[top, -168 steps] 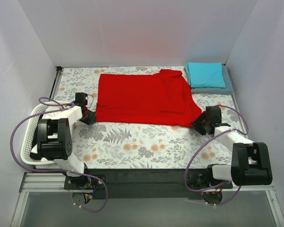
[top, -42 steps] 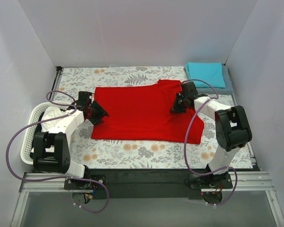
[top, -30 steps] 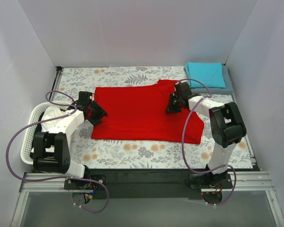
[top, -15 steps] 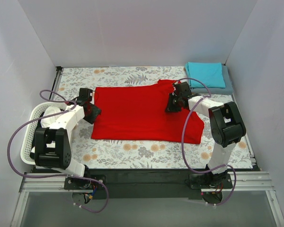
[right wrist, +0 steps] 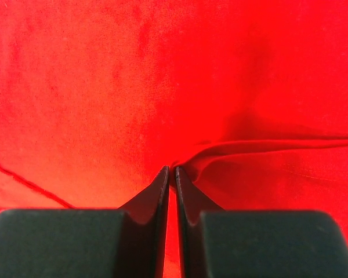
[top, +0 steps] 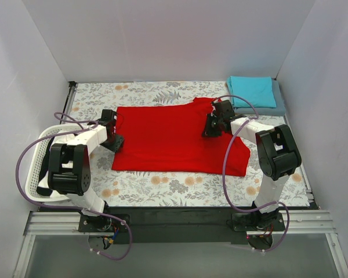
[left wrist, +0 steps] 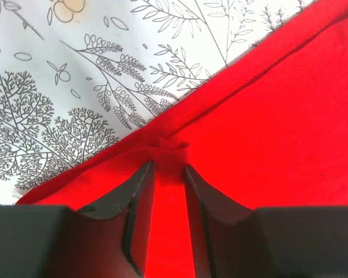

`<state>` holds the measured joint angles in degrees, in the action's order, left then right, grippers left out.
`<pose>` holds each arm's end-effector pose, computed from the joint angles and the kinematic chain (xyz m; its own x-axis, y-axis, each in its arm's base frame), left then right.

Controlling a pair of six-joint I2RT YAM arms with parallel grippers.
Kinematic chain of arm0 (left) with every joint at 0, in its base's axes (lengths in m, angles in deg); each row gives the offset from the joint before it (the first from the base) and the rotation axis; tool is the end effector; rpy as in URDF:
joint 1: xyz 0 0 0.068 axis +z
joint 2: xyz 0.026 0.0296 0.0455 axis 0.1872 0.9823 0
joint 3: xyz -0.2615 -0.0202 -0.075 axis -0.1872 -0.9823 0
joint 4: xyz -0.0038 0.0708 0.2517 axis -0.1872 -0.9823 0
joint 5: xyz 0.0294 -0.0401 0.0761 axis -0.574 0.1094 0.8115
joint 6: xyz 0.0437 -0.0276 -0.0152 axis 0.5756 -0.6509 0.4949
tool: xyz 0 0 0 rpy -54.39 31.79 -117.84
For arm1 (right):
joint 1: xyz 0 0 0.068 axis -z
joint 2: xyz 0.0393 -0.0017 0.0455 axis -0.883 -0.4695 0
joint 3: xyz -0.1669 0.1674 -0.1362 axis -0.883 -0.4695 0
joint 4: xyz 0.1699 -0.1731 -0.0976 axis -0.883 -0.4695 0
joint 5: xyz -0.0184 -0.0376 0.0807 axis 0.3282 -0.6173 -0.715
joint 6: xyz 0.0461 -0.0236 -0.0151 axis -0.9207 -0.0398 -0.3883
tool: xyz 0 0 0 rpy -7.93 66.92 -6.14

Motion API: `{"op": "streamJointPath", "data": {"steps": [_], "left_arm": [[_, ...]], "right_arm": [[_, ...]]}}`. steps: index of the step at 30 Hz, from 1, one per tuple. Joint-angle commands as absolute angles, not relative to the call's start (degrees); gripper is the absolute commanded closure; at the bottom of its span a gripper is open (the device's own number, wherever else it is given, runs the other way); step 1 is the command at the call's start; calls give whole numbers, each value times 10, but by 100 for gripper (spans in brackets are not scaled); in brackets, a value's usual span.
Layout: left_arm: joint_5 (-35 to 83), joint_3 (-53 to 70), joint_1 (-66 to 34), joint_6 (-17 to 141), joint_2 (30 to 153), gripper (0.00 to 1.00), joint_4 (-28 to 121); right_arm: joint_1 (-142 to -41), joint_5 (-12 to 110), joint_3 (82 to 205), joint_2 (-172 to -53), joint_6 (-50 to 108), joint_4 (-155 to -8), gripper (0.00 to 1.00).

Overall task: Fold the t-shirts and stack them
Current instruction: Fold the tshirt

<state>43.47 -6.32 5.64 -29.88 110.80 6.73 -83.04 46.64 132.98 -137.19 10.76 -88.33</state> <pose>0.2999 -0.0199 0.1721 0.1893 -0.9742 -0.1227 -0.9422 -0.1450 -0.3020 0.3627 0.1459 0.1714 -0.8240 0.1293 -0.5517 -0.1212 0.9109 0.3945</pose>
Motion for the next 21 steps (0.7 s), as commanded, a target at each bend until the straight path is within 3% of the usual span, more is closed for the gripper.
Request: {"op": "streamJointPath", "data": {"steps": [1,9,21], "left_arm": [[447,-39,55,-315,1100,80,56],[442,-39,59,-308,1068,100,44],[428,-77,81,-295,1021,100,50]], "right_arm": [[-833,460,1342,-1346,119,-868,87],[-833,507,1320,-1301,118,-868,91],[-826,559,1298,-1241,117,-849,92]]}}
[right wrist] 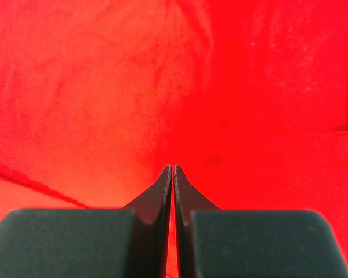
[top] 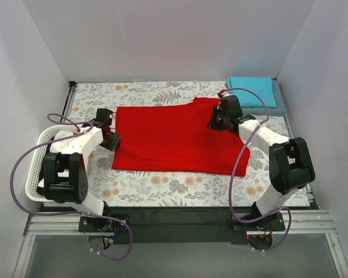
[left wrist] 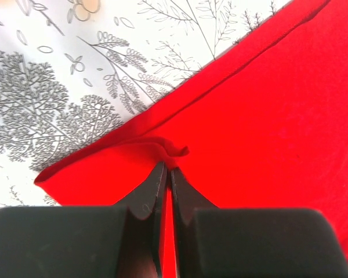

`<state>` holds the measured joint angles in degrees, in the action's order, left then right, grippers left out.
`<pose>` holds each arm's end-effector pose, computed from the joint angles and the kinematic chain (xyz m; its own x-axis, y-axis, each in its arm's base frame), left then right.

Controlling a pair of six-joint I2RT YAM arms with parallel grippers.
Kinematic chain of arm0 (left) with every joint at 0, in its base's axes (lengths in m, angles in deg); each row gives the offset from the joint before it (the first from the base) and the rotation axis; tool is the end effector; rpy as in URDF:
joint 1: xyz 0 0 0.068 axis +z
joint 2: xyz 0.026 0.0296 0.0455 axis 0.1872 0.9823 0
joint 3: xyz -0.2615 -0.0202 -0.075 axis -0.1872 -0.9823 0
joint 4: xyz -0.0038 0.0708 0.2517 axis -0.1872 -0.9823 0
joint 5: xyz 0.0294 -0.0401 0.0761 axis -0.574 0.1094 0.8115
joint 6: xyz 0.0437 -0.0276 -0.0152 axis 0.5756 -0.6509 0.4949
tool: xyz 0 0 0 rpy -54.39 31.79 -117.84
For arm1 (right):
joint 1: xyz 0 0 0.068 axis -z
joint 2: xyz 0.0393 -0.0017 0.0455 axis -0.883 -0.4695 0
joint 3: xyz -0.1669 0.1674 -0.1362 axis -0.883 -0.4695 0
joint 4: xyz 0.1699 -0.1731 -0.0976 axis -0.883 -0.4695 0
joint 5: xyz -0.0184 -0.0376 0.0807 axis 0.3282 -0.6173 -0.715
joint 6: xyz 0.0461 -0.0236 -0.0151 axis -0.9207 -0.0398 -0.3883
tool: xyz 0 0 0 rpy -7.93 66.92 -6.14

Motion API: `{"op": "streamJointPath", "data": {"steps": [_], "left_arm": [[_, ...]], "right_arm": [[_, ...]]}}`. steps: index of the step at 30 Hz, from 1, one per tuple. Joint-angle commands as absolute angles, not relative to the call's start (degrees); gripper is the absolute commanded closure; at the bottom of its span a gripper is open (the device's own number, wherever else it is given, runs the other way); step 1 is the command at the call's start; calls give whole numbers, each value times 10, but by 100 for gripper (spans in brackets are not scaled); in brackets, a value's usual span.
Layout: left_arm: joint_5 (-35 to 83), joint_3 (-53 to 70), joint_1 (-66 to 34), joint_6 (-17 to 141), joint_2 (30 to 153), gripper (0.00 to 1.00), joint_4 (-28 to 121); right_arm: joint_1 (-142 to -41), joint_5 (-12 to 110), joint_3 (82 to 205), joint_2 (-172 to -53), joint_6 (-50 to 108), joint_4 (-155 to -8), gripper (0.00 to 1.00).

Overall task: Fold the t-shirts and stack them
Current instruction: Fold the tshirt

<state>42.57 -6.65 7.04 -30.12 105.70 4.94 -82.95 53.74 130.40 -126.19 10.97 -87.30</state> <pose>0.2897 -0.0124 0.1940 0.2180 -0.9716 -0.0925 -0.9218 -0.1738 -0.3466 0.3433 0.1331 0.2276 -0.6937 0.1828 -0.6967 -0.1085 0.9297 0.3519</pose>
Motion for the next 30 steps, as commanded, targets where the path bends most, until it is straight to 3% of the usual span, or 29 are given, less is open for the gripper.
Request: {"op": "streamJointPath", "data": {"steps": [1,7,11,17,30], "left_arm": [[426,-80,82,-292,1019,100,50],[418,-93,94,-286,1014,100,57],[409,-94,96,-283,1023,100,63],[404,-94,96,-284,1032,100,71],[398,-94,95,-281,1039,100,76]], "right_arm": [[-826,560,1297,-1239,116,-848,92],[-819,567,1293,-1238,116,-836,91],[-820,509,1315,-1268,125,-840,74],[-855,534,1362,-1332,146,-892,62],[-896,641,1445,-1421,148,-952,61]]}}
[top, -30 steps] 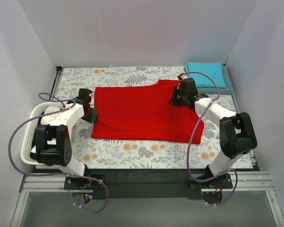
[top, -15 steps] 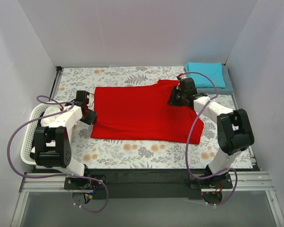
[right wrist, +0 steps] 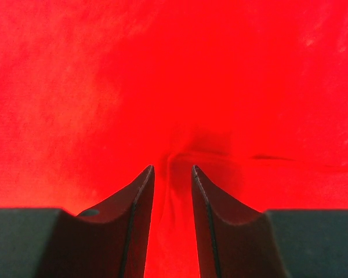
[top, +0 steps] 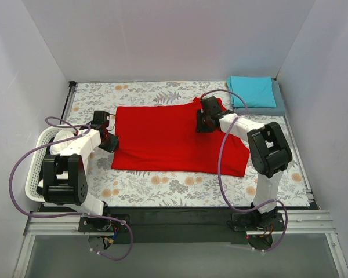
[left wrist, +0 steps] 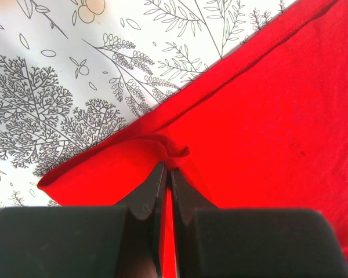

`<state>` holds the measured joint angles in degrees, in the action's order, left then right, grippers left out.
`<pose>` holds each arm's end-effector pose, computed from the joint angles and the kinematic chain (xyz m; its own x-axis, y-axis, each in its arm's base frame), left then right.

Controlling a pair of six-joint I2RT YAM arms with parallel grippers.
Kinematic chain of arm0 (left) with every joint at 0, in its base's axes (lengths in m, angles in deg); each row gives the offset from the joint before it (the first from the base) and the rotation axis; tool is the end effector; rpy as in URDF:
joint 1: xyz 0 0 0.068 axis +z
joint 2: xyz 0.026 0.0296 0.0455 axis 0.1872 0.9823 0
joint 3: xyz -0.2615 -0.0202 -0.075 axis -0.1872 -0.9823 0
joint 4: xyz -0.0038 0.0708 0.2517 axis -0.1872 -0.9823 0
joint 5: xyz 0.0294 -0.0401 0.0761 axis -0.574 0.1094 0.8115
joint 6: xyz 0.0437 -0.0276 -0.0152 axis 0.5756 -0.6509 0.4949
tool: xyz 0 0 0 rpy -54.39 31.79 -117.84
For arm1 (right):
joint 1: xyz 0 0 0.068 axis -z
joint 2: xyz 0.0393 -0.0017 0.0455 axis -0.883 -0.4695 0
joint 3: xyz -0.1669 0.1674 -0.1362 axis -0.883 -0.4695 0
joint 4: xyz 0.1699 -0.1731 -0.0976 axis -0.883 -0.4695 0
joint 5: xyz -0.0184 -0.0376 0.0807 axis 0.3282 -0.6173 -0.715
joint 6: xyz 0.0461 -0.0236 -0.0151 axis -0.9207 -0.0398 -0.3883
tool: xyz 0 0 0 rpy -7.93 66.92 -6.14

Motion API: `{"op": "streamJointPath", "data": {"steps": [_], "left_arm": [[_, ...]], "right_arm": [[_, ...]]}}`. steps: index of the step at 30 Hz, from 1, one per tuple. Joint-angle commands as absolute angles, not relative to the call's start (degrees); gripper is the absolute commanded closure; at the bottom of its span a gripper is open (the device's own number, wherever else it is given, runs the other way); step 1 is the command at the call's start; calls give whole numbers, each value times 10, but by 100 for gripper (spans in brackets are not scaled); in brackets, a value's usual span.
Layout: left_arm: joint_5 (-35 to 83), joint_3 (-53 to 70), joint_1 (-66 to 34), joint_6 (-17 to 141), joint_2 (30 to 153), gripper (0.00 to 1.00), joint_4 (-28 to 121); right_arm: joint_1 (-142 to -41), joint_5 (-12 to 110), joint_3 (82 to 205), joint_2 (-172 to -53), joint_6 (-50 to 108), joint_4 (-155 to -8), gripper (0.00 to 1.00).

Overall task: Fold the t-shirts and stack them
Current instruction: Fold the tshirt

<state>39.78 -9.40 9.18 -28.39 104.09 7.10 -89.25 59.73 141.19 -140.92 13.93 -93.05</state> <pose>0.2828 -0.0031 0.1894 0.2124 -0.9757 -0.0540 -0.9190 -0.1806 -0.3505 0.3703 0.1883 0.1834 -0.7740 0.0187 -0.6329 -0.1440 0.9682 0.2046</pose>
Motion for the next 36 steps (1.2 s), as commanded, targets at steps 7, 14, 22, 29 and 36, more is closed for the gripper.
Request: {"op": "streamJointPath", "data": {"steps": [7,14,22,29,36], "left_arm": [[395,-94,96,-278,1043,100,79],[394,-96,95,-275,1044,100,80],[394,-94,96,-275,1043,100,80],[392,-96,95,-274,1041,100,79],[391,-100,95,-273,1030,100,75]], "right_arm": [[-909,663,1466,-1454,148,-965,61],[-915,677,1461,-1447,144,-965,62],[-926,692,1470,-1457,140,-971,67],[-926,708,1463,-1450,135,-980,95],[-925,749,1448,-1384,130,-988,99]]}}
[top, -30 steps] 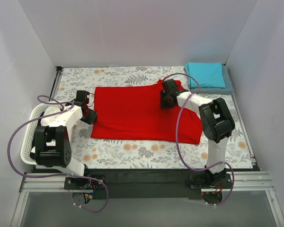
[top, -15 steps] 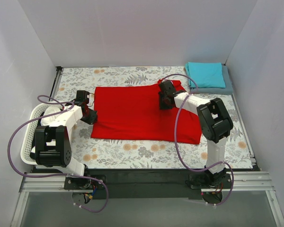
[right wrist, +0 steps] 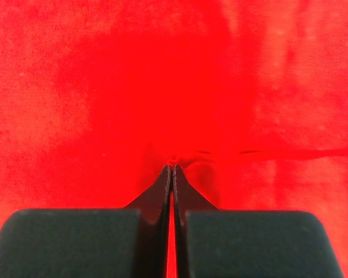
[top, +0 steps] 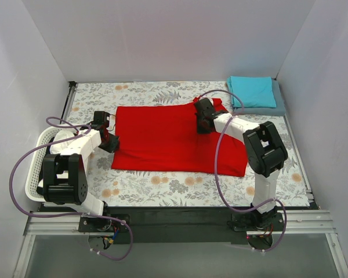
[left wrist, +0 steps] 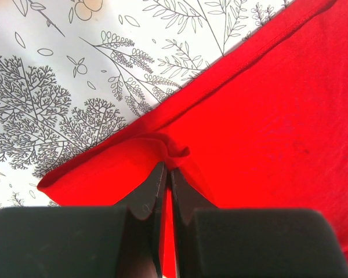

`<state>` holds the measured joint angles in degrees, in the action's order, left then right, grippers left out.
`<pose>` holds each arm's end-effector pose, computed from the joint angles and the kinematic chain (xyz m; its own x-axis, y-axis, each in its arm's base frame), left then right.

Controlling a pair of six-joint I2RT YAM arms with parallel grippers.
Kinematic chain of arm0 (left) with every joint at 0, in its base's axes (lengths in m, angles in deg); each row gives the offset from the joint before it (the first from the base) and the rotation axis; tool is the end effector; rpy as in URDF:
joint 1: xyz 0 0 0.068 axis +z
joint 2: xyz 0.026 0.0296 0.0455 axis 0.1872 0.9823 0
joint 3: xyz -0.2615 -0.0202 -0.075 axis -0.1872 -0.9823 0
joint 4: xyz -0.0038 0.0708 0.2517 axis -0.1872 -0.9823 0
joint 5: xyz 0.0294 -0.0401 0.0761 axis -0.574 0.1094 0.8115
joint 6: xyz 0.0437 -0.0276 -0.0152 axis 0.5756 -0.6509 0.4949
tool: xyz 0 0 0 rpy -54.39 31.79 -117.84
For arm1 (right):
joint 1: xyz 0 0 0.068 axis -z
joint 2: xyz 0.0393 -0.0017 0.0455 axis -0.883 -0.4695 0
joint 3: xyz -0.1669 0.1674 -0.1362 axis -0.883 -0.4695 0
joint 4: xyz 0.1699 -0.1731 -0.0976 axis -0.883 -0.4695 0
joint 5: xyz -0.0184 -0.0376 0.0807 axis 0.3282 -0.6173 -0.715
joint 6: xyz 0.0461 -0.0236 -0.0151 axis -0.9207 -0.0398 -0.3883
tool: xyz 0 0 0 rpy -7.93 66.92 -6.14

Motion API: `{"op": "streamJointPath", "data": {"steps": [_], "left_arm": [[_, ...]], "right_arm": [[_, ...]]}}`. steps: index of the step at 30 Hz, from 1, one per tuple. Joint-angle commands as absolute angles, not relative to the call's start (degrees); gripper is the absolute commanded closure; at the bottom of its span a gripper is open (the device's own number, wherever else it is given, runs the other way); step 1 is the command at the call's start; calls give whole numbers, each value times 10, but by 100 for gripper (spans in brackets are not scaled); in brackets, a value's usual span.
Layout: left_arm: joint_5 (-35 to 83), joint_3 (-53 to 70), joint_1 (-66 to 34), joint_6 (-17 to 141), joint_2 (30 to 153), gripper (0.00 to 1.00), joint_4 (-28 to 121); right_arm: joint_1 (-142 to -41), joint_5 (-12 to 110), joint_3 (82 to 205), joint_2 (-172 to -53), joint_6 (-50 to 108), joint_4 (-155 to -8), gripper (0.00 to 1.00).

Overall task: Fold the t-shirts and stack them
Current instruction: Fold the tshirt

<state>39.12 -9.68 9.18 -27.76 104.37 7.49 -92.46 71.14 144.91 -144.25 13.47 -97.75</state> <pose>0.2829 -0.0035 0.1870 0.1984 -0.9790 -0.0480 -0.9230 -0.1701 -0.3451 0.3696 0.2067 0.1750 -0.7697 -0.0276 -0.6378 -0.0693 0.9968 0.0404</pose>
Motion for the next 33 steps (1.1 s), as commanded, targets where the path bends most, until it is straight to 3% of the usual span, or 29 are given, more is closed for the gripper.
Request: {"op": "streamJointPath", "data": {"steps": [1,9,33], "left_arm": [[392,-101,96,-273,1028,100,75],[393,-105,96,-273,1017,100,71],[394,-105,129,-269,1011,100,73]], "right_arm": [[-924,753,1447,-1376,130,-989,99],[-922,780,1438,-1327,127,-993,99],[-905,786,1468,-1352,142,-993,99]]}}
